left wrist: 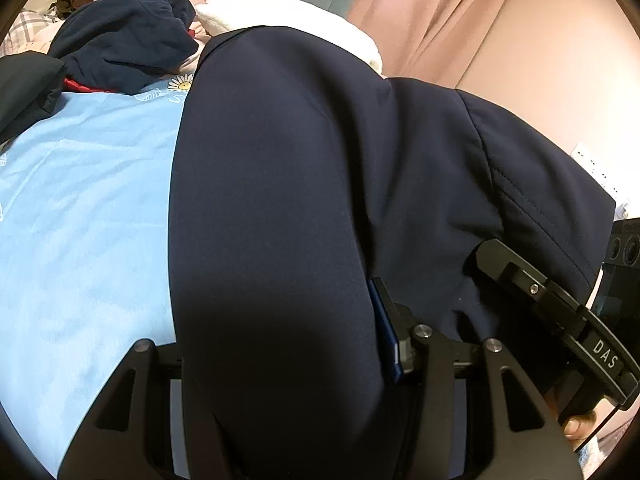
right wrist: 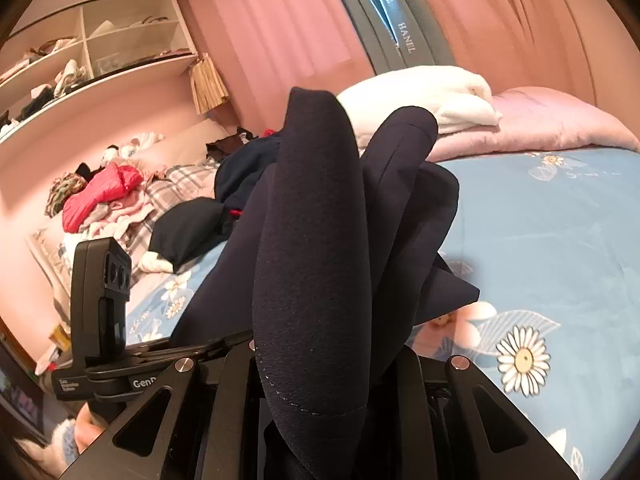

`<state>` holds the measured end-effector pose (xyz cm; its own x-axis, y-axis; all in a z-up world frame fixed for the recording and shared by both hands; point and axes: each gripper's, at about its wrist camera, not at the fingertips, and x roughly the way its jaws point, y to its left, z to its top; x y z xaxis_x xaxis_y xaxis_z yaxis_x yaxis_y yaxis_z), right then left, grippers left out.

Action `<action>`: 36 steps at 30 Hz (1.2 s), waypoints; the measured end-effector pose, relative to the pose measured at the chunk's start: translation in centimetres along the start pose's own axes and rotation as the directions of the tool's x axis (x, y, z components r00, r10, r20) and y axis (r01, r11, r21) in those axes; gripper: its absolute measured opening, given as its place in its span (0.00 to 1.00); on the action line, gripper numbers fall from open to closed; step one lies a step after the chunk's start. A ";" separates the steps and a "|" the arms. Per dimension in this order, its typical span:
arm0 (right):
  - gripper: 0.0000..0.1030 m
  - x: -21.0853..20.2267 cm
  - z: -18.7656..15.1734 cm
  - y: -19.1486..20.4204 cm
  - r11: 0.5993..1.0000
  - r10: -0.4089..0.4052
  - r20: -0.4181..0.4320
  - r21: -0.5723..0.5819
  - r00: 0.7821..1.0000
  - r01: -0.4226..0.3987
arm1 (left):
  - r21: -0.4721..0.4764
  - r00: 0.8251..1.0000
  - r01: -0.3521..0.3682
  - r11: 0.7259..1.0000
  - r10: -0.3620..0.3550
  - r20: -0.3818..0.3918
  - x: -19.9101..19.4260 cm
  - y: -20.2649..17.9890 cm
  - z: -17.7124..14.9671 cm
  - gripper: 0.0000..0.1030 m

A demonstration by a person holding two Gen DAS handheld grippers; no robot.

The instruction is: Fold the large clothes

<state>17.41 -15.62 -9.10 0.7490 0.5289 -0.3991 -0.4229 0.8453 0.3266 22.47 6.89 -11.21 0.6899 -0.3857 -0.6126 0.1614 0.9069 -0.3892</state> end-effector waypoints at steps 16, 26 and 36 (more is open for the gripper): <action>0.21 4.3 1.9 -1.1 1.000 0.000 0.000 0.010 1.000 0.000 | 0.024 0.999 -0.048 0.999 0.048 -0.008 2.0 -0.6 0.8 0.49; 0.22 6.6 1.9 -2.5 0.999 -0.018 -0.040 0.046 0.999 0.020 | 0.024 0.996 -0.060 0.998 0.062 -0.066 4.3 -0.7 0.3 0.49; 0.21 7.7 1.7 -3.1 0.997 -0.026 -0.077 0.066 0.997 0.031 | 0.014 0.991 -0.073 0.997 0.074 -0.109 5.1 -1.0 0.0 0.49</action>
<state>25.38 -14.31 -11.73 0.7179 0.5113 -0.4725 -0.3650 0.8544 0.3700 25.83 4.01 -13.96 0.6191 -0.3334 -0.7111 0.1200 0.9349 -0.3339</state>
